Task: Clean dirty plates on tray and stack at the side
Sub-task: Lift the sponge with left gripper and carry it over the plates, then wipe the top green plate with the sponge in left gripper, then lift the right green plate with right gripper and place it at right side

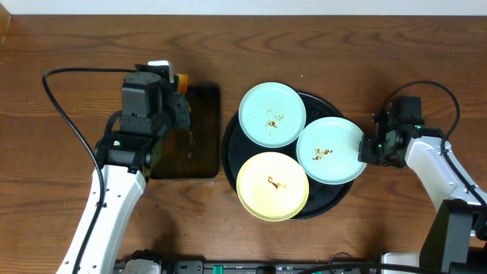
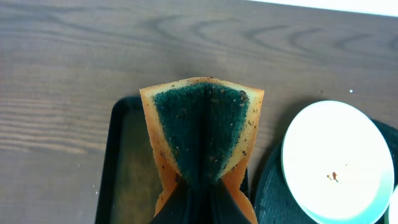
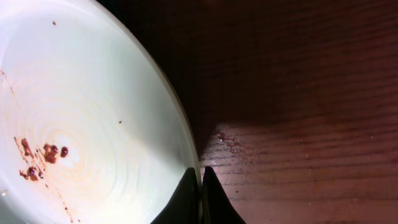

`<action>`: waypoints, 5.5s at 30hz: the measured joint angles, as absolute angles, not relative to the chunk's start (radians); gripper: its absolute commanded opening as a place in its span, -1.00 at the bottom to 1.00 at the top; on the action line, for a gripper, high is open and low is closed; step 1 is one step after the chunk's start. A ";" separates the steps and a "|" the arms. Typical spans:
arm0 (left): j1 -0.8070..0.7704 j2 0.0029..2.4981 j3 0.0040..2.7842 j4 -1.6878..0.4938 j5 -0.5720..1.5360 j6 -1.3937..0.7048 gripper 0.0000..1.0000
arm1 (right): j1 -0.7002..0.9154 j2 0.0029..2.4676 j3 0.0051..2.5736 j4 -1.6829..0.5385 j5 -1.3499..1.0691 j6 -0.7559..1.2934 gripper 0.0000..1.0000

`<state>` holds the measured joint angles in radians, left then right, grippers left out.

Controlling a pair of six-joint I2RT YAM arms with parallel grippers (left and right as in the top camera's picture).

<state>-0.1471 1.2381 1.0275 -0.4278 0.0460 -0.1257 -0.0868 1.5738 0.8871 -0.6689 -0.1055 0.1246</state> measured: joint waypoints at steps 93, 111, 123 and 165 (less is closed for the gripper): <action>-0.756 2.001 1.472 -0.507 0.308 -0.386 -0.76 | -0.087 1.577 0.887 -0.670 -0.116 0.123 -0.58; -0.631 1.767 1.472 -0.820 -0.037 -0.286 -0.78 | -0.087 1.577 0.873 -0.638 -0.146 0.123 -0.60; -0.599 1.767 1.472 -0.866 -0.059 -0.284 -0.84 | -0.086 1.559 0.789 -0.510 -0.198 0.150 -0.98; -0.599 1.767 1.472 -0.888 -0.059 -0.284 -0.81 | 0.590 1.209 0.850 -0.540 0.920 0.036 -0.98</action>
<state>-0.5991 1.7668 1.4715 -0.8875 -0.0593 -0.2836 0.5903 1.2087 0.8501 -0.5404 0.9203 0.0357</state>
